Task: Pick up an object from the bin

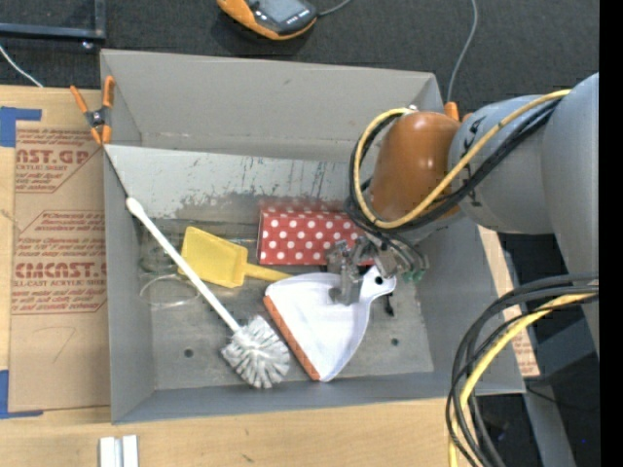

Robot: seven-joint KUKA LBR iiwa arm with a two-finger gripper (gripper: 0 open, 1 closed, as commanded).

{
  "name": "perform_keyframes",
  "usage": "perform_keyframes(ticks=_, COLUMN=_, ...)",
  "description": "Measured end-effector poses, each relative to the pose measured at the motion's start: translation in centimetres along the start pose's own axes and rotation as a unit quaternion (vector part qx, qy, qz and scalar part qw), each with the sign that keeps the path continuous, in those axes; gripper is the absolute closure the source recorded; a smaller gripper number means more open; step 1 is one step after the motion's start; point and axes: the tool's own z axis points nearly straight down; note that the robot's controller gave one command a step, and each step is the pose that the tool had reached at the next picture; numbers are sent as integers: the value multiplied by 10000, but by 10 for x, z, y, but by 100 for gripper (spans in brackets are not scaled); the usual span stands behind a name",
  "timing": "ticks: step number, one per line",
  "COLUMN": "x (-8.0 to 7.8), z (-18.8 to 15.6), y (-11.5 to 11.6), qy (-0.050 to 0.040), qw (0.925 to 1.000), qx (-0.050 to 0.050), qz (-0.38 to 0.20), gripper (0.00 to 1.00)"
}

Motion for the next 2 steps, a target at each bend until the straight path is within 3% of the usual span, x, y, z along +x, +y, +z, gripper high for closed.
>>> perform_keyframes(ticks=2, x=2, z=-27, y=1, qy=31, qw=10000, qx=-9, qz=-4, gripper=100)
